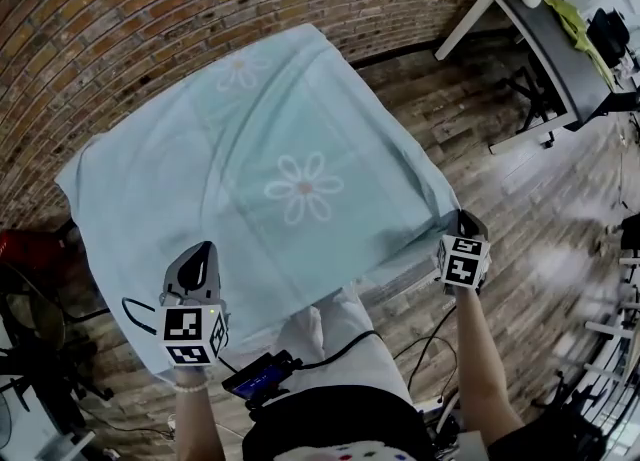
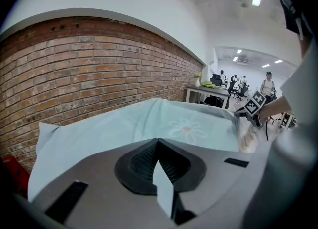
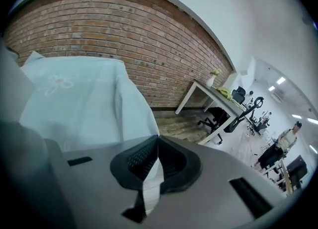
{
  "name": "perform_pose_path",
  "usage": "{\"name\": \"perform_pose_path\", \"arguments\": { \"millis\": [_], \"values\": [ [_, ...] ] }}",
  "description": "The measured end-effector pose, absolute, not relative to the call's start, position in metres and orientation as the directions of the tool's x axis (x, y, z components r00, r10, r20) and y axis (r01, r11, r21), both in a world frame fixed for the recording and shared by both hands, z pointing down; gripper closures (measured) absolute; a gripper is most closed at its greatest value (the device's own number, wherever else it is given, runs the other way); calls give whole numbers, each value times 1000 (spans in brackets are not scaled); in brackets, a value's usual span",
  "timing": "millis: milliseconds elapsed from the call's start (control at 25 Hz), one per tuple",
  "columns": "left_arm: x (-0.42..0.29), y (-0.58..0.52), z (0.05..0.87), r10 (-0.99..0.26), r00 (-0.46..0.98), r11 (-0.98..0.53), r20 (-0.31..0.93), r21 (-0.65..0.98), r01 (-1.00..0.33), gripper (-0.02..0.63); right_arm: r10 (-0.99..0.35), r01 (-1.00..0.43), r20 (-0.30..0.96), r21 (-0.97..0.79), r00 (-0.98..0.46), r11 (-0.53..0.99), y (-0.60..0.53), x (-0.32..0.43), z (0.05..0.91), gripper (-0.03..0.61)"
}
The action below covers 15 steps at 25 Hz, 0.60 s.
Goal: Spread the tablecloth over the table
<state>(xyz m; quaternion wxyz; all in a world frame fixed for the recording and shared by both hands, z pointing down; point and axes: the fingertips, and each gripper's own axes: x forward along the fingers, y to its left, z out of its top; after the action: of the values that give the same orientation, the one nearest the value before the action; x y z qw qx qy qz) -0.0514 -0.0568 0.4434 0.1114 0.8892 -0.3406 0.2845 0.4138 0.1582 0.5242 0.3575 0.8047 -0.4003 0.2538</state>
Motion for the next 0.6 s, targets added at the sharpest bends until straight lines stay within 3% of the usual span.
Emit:
{"name": "perform_pose_path", "arguments": {
  "millis": [400, 600],
  "values": [
    [-48, -56, 457, -527, 585, -735, 616, 15, -678, 600, -386, -797, 704, 463, 596, -387, 160, 499, 530, 545],
    [-48, -56, 462, -528, 574, -728, 626, 14, -685, 600, -320, -786, 743, 433, 588, -440, 169, 526, 547, 545]
  ]
}}
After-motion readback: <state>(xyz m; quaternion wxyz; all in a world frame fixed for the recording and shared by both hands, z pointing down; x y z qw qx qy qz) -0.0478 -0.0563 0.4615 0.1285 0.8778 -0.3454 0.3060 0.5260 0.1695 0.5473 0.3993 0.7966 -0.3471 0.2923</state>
